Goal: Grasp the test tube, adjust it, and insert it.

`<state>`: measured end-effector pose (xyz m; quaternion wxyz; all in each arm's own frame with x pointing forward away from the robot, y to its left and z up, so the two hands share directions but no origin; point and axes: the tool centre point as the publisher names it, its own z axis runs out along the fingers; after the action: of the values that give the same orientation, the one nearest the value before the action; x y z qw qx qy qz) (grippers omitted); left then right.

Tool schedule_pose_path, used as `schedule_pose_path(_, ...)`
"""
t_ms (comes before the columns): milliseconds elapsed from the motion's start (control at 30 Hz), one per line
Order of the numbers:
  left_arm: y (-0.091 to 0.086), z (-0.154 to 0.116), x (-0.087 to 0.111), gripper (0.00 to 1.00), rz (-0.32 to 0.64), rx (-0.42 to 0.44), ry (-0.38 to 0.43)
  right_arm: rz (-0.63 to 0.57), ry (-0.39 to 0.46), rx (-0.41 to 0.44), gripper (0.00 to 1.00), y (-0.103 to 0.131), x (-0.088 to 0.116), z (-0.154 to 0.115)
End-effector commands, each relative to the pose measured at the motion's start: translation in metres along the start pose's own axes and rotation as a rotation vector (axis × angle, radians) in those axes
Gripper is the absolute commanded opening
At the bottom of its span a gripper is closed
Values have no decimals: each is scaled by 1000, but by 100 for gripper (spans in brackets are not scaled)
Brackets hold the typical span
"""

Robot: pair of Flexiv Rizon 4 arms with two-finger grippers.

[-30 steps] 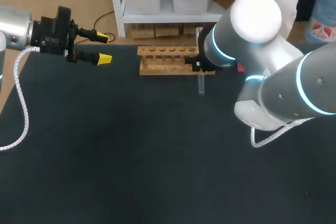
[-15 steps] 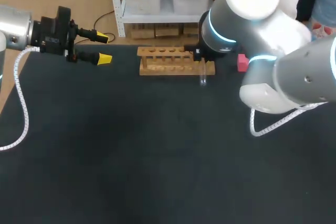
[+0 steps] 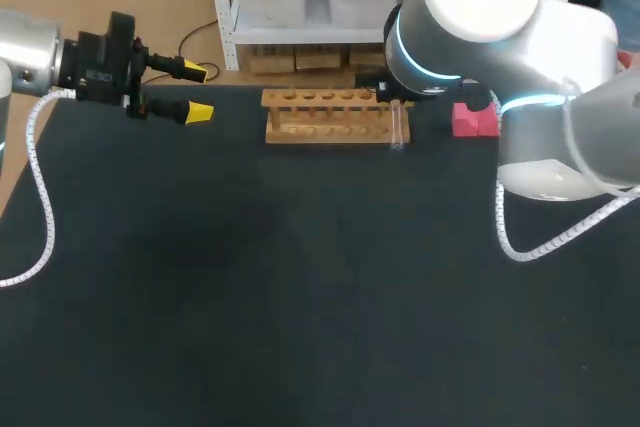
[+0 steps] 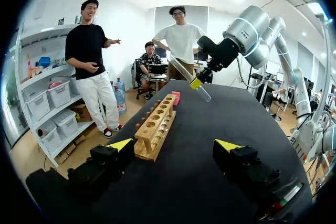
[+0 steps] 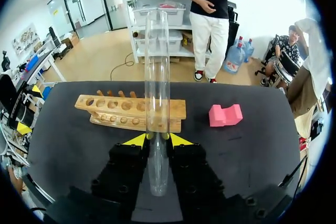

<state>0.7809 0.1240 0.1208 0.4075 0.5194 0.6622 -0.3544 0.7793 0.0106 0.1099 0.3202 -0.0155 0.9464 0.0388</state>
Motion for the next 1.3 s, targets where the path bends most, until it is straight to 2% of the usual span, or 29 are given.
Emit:
schedule_pose_path(33, -1, 0, 1, 100, 3, -3, -3, 0, -165, -10, 0, -4, 4, -3)
schedule_pose_path(367, -1, 0, 1, 100, 3, -3, -3, 6, -130, -64, 0, -1, 2, -1)
schedule_pose_path(1300, -1, 0, 1, 100, 3, -3, -3, 6, -130, -64, 0, -1, 2, -1)
